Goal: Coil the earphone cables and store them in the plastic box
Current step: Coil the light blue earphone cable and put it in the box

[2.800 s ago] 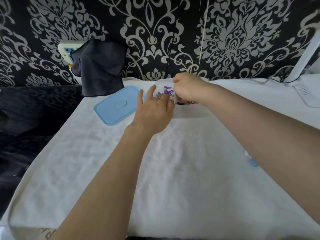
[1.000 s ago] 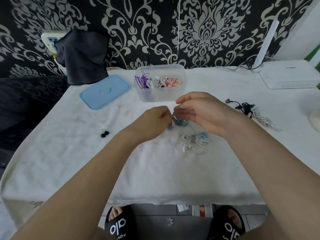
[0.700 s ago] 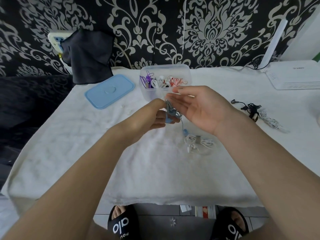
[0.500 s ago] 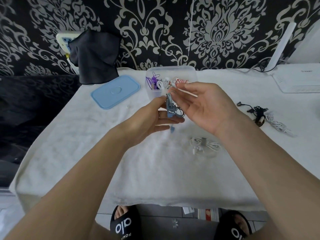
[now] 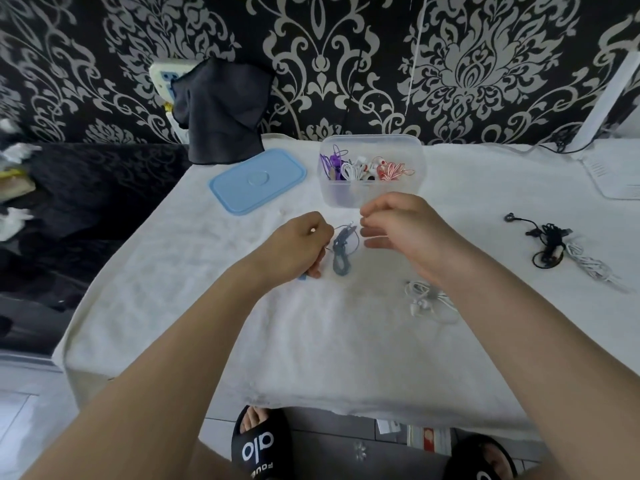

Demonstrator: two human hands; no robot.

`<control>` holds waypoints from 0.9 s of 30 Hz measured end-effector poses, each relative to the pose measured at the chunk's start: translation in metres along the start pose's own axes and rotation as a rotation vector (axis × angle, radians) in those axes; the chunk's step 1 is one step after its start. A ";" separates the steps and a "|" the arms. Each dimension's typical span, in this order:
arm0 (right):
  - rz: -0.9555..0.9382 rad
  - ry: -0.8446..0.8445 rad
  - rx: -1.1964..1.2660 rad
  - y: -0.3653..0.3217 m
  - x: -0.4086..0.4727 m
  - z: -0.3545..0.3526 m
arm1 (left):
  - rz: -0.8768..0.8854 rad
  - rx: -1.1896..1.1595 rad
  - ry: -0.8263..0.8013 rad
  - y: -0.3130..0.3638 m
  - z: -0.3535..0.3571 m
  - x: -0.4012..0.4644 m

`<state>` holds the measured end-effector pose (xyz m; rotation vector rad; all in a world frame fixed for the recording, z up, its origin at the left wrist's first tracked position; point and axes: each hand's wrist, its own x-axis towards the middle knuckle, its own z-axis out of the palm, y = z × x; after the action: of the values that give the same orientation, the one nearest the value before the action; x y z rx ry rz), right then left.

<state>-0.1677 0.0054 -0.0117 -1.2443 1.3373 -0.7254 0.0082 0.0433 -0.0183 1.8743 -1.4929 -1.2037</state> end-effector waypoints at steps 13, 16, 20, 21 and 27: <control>-0.219 -0.437 -0.276 0.007 -0.001 0.010 | 0.019 -0.271 -0.135 0.009 -0.020 -0.016; -0.261 -0.452 -0.265 0.003 -0.005 0.011 | 0.018 -0.304 -0.171 0.010 -0.021 -0.017; -0.254 -0.392 -0.299 0.002 -0.007 0.015 | 0.029 -0.335 -0.170 0.010 -0.024 -0.015; -0.243 -0.399 -0.291 0.003 -0.006 0.016 | 0.036 -0.332 -0.159 0.009 -0.025 -0.014; -0.198 -0.429 -0.246 0.004 0.000 0.017 | 0.044 -0.231 -0.105 -0.002 -0.032 -0.010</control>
<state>-0.1528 0.0103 -0.0187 -1.6399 0.9765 -0.4007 0.0359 0.0479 0.0000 1.6416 -1.3744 -1.4074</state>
